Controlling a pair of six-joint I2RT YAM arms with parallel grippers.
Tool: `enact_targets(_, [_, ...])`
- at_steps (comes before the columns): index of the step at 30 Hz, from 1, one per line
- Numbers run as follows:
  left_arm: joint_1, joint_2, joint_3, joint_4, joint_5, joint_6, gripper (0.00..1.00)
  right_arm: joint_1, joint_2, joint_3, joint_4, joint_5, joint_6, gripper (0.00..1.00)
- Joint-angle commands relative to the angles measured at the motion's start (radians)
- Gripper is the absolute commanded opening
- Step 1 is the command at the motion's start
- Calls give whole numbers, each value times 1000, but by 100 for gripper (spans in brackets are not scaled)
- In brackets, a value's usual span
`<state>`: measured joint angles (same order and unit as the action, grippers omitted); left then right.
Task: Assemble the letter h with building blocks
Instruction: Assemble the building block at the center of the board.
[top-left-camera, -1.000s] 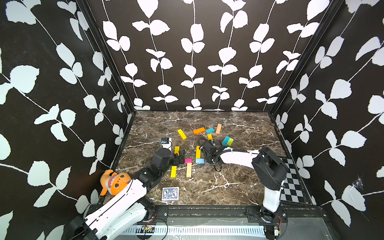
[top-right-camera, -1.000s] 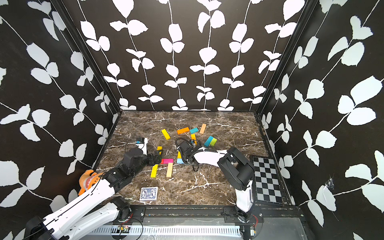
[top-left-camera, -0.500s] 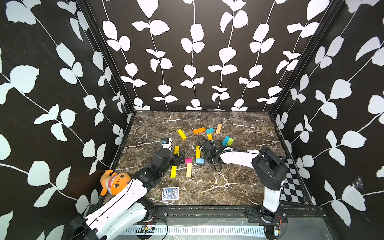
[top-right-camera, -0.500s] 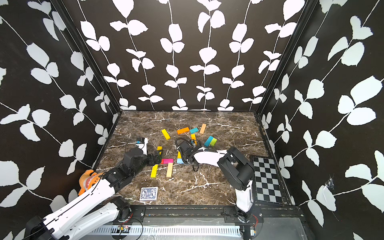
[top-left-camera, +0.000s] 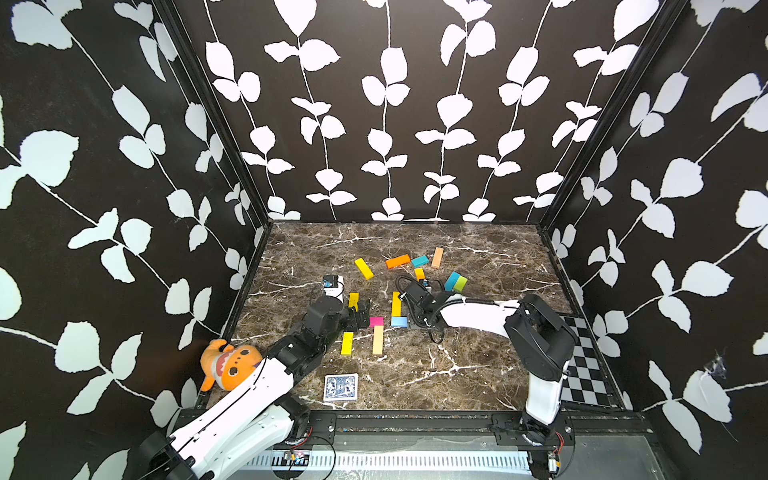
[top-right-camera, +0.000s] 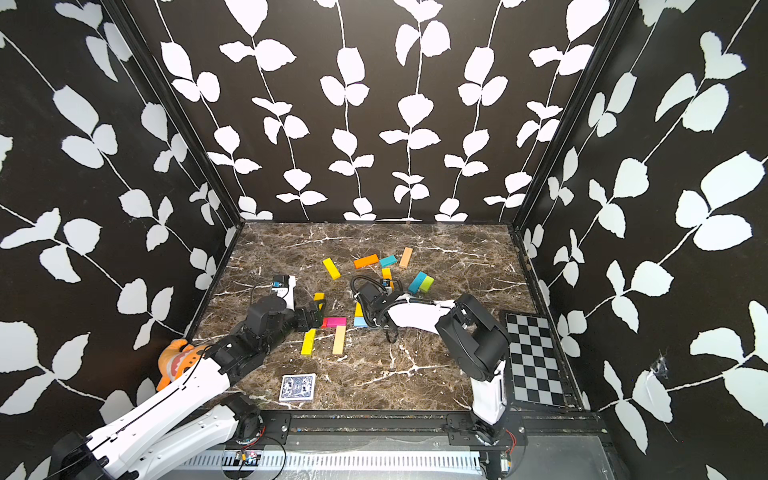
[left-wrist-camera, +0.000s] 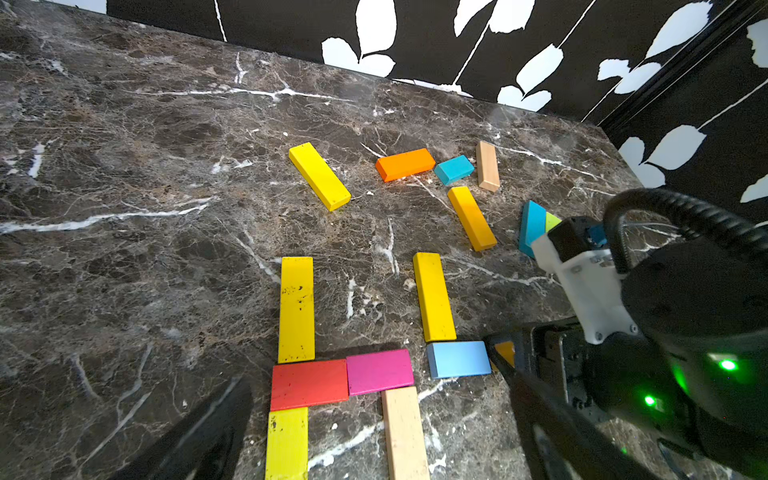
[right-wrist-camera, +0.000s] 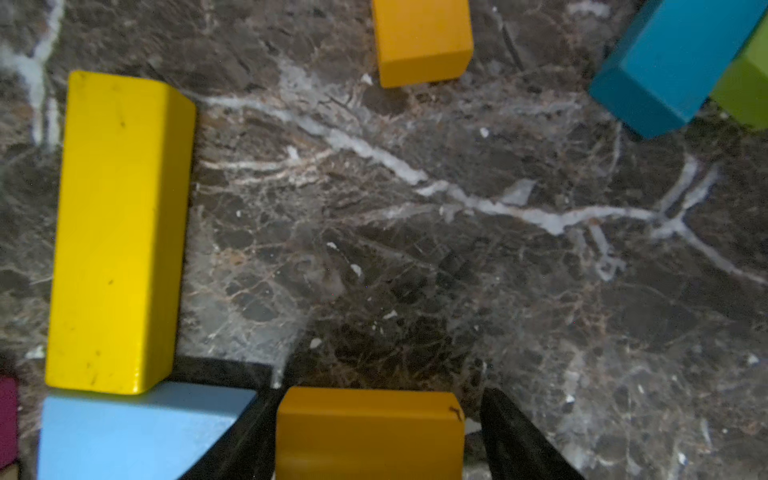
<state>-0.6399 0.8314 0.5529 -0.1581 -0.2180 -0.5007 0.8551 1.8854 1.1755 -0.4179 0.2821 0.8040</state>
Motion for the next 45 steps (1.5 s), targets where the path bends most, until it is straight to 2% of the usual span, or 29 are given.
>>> enact_targets(1, [-3, 1, 23, -1, -1, 10, 99, -1, -51, 18, -19, 36, 4, 75])
enact_targets(11, [-1, -3, 31, -9, 5, 7, 99, -13, -155, -6, -52, 42, -14, 78])
enact_targets(20, [-2, -12, 34, -21, 0, 10, 99, -143, -229, -110, -123, 2, -85, 78])
enact_targets(24, [-1, -14, 37, -21, 0, 9, 99, -177, -234, -142, -131, 0, -114, 78])
enact_targets(31, [-2, -7, 36, -21, 3, 4, 99, -187, -179, -134, -63, -80, -232, 78])
enact_targets(45, [-1, -11, 36, -26, 0, 2, 99, -199, -121, -112, -44, -96, -285, 78])
